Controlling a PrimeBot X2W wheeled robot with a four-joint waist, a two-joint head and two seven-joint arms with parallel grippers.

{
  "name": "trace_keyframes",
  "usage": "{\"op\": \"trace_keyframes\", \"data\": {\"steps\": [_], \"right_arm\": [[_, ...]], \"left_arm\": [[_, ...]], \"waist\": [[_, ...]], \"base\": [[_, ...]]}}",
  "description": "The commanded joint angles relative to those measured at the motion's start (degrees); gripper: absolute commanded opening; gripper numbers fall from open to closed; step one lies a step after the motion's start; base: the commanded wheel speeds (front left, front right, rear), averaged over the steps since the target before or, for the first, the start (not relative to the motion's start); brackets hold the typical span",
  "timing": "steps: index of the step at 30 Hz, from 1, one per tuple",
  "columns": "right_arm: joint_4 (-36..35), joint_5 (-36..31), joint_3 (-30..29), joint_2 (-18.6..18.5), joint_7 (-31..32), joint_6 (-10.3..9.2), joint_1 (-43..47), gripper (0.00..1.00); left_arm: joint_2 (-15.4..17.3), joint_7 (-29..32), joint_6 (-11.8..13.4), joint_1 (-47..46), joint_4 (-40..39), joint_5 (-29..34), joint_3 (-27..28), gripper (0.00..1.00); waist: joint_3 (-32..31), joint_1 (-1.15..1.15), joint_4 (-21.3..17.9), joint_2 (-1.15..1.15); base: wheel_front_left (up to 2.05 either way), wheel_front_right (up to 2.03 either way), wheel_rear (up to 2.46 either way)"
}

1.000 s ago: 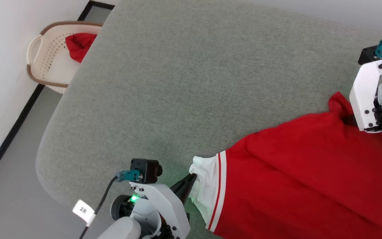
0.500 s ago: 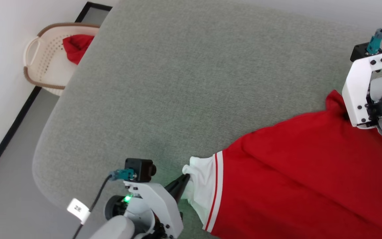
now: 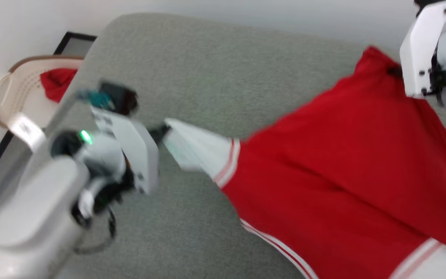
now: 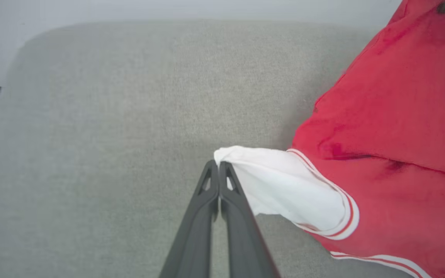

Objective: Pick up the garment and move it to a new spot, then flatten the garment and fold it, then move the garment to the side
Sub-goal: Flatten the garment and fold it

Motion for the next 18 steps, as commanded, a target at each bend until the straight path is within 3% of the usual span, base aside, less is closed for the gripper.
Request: {"op": "trace_keyframes", "data": {"steps": [1,9,18], "right_arm": [[-0.88,0.76,0.17,-0.09,-1.37,-0.06,-1.19,0.00],[-2.53,0.49,-0.82,-0.94,-11.59,-0.06,-5.71,0.00],[1.38,-3.44,-3.81,0.80,-23.13,-0.06,-11.49,0.00]], "left_arm": [[0.95,1.55,-0.73,-3.23,0.96,0.27,0.74,0.00],[1.99,6.42,-5.06,-20.83,10.53,3.72,1.61,0.00],[-0.67,2.42,-8.90,-38.17,26.12,9.66,1.51,0.00]], "waist": [[-2.11,0.00,-2.74,0.00],[-4.38,0.00,-7.08,0.00],[-6.48,0.00,-11.99,0.00]], "base": [[0.00,0.00,0.00],[0.00,0.00,0.00],[0.00,0.00,0.00]]}}
